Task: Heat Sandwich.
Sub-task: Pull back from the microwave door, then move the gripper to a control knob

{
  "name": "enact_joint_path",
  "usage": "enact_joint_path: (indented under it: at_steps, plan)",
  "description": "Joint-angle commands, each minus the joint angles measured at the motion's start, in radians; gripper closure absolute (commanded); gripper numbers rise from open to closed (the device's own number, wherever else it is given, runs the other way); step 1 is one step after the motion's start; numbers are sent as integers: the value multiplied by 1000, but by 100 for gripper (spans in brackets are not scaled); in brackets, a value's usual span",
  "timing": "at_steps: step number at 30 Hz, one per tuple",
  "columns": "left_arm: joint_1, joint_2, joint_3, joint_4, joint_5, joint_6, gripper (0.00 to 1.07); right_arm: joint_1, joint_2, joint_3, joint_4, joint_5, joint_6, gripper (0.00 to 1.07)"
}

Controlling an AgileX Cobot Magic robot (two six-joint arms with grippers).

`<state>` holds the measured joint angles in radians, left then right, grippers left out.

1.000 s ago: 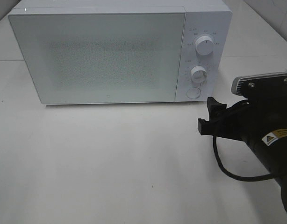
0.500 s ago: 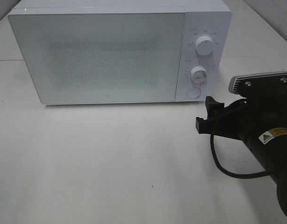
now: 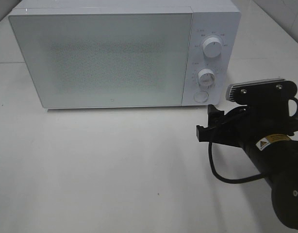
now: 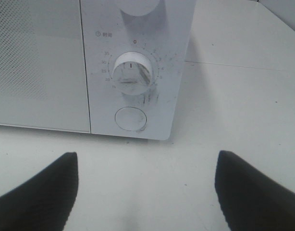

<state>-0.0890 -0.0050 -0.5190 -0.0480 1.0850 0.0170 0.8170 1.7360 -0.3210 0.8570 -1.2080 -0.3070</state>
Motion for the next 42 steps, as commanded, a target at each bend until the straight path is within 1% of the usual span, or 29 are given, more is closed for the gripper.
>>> enact_joint_path:
  at_steps: [1, 7, 10, 12, 14, 17, 19, 23, 29, 35, 42]
  plan:
    - [1, -17, 2, -4, -14, -6, 9, -3, 23, -31, -11, -80, 10, 32]
    - [1, -17, 2, -4, -14, -6, 9, -4, 86, -101, -11, -87, 13, 32]
    - [1, -17, 2, -4, -14, -6, 9, -22, 98, -119, -25, -84, 14, 32]
    - [1, -17, 2, -4, -14, -6, 9, -62, 116, -150, -73, -71, 29, 32]
    - [1, -17, 2, -4, -14, -6, 9, -73, 120, -157, -85, -66, 32, 32]
    - [1, -17, 2, -4, -14, -6, 9, -121, 134, -202, -140, -34, 35, 32]
    - [1, -17, 2, -4, -14, -6, 9, -131, 139, -214, -154, -29, 35, 32]
    - [1, -17, 2, -4, -14, -6, 9, -179, 163, -264, -204, 5, 36, 32]
    - [1, -17, 2, -4, -14, -6, 9, -204, 192, -309, -229, 27, 39, 32]
    - [1, -17, 2, -4, -14, -6, 9, -248, 249, -366, -253, 56, 67, 32]
    - [1, -16, 2, -4, -14, -5, 9, -259, 286, -410, -253, 74, 70, 32]
